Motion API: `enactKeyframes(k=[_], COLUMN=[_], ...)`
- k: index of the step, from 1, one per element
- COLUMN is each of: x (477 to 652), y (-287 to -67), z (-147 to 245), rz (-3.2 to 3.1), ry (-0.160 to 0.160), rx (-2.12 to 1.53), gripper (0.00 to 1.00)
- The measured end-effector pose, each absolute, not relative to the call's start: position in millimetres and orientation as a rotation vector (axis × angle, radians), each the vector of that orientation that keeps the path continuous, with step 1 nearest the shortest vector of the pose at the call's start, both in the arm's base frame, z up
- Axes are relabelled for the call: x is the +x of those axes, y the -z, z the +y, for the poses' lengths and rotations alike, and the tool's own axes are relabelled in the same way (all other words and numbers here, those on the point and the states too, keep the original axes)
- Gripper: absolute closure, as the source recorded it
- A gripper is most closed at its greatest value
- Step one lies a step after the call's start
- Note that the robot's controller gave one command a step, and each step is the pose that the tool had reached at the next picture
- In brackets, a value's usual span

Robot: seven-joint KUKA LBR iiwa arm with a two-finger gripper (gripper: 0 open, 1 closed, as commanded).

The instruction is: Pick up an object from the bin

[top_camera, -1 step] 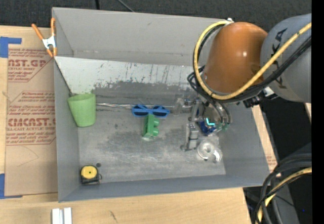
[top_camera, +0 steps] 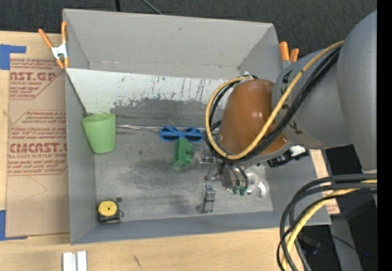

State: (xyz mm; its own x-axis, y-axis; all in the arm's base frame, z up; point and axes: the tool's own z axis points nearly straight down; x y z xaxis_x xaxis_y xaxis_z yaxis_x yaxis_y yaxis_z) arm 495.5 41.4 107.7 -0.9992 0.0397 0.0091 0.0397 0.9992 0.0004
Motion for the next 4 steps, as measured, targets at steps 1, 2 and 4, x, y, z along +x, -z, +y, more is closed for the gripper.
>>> enactKeyframes(k=[1, 2, 4], x=[537.4, 561.7, 538.3], y=[-139, -95, -70], z=[-55, -148, -144], rz=[-3.148, -3.132, -3.137], ry=[-0.002, 0.004, 0.011], rx=[-0.054, -0.270, 0.132], gripper=[0.00, 0.00, 0.00])
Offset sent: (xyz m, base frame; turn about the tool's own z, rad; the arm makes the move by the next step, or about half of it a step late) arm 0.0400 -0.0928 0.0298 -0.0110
